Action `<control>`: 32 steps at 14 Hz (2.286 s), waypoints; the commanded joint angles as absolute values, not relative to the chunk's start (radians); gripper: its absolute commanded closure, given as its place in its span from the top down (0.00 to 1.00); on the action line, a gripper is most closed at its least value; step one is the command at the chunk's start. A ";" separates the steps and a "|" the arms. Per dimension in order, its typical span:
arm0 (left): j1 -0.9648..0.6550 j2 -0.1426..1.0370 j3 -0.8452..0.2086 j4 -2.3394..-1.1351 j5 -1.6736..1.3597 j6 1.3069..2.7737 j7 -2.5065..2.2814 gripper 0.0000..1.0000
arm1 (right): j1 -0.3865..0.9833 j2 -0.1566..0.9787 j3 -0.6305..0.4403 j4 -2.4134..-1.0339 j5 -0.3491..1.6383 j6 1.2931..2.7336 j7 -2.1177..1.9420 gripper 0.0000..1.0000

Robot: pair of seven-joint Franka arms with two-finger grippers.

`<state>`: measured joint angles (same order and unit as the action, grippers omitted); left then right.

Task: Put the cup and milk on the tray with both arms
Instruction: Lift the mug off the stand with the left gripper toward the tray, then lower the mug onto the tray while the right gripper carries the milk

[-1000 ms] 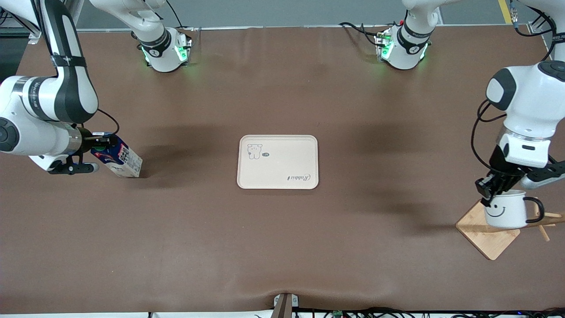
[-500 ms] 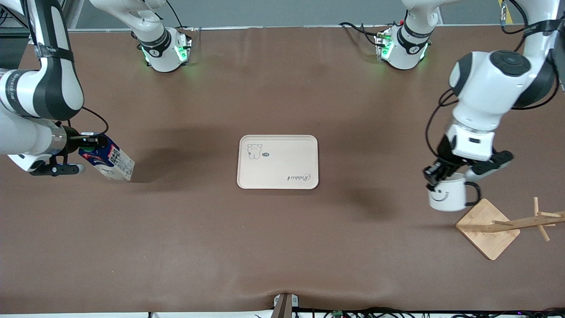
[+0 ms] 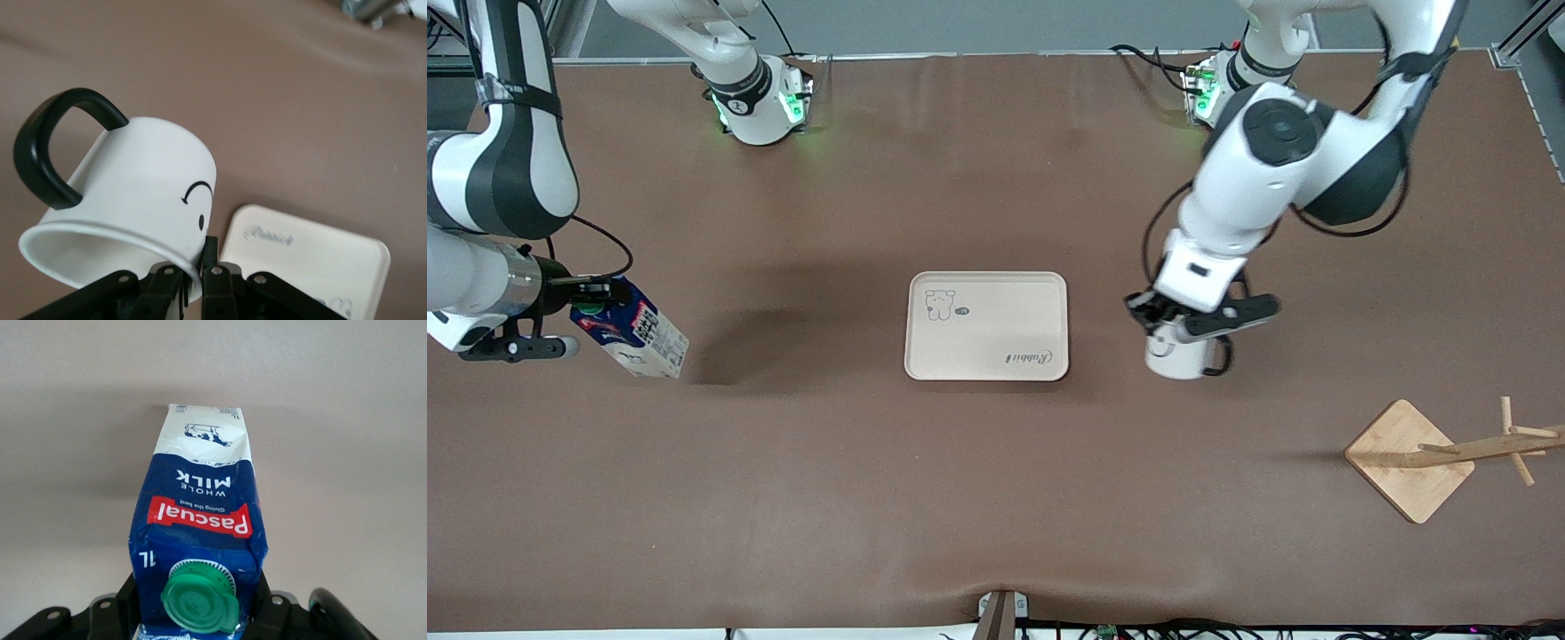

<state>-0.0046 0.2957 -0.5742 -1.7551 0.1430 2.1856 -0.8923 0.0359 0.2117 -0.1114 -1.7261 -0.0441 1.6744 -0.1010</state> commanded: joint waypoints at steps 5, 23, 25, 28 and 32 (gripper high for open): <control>-0.208 0.636 -0.571 -1.490 0.137 2.131 -1.046 0.00 | 0.035 0.300 -0.106 -1.534 -0.040 1.619 -0.090 0.24; -0.318 0.802 -0.565 -1.460 0.058 2.029 -1.147 0.11 | 0.136 0.391 -0.104 -1.413 0.137 1.299 0.153 0.32; -0.324 0.805 -0.546 -1.459 0.057 2.029 -1.146 0.14 | 0.179 0.391 -0.103 -1.413 0.140 1.295 0.192 0.33; -0.319 0.796 -0.546 -1.456 0.067 2.028 -1.143 0.50 | 0.207 0.393 -0.106 -1.413 0.243 1.278 0.196 0.33; -0.321 0.790 -0.548 -1.387 0.069 1.956 -1.138 1.00 | 0.279 0.396 -0.104 -1.413 0.302 1.293 0.319 0.35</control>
<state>-0.3095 0.7958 -0.5542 -1.4477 0.0751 2.0176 -1.1354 0.2269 0.3887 -0.0970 -1.4327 0.2744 1.3006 0.2307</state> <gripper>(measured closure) 0.410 0.348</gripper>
